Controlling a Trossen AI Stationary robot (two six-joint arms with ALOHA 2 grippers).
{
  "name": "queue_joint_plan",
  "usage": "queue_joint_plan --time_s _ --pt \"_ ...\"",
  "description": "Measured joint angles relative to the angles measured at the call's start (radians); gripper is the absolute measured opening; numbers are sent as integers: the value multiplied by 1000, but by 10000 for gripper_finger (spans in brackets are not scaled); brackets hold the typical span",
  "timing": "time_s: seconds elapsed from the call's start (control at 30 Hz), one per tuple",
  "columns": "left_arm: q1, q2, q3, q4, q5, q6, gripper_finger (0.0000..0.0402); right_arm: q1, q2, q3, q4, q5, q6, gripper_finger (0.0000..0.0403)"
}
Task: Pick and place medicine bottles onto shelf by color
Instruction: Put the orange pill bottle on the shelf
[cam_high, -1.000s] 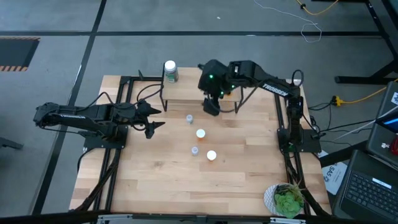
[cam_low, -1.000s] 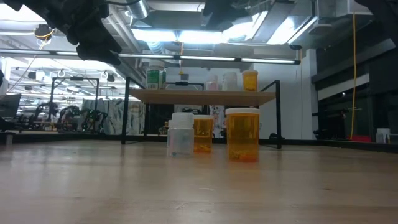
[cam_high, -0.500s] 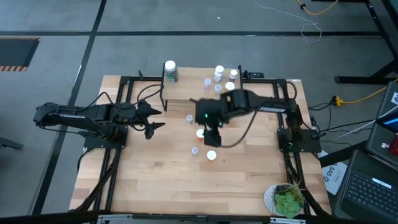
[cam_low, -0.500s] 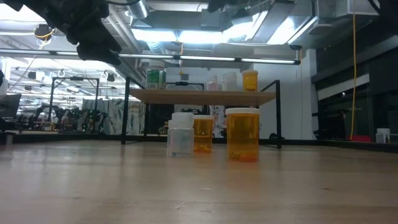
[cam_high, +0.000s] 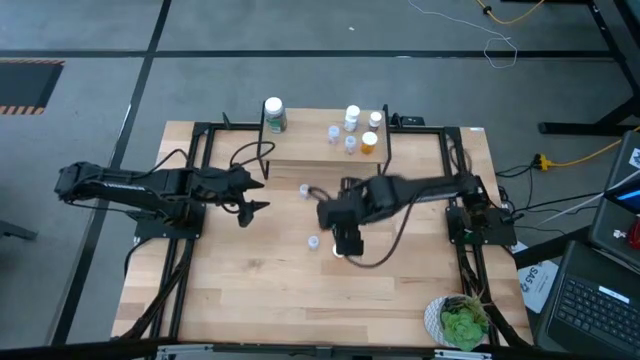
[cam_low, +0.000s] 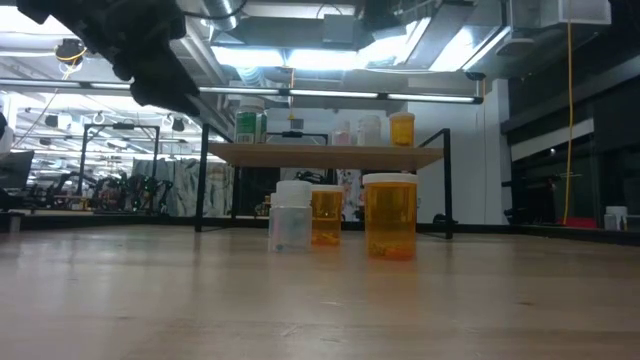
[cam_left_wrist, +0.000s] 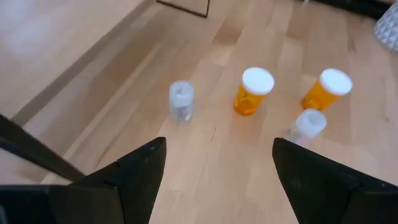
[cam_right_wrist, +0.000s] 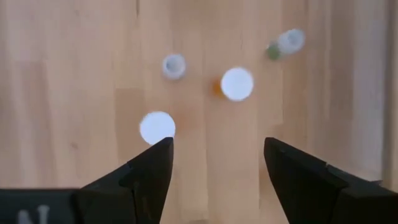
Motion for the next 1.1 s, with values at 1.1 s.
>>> queue_joint_plan --time_s 1.1 --pt "0 41 0 4 -2 7 289 60 -2 -527 494 -109 158 257"
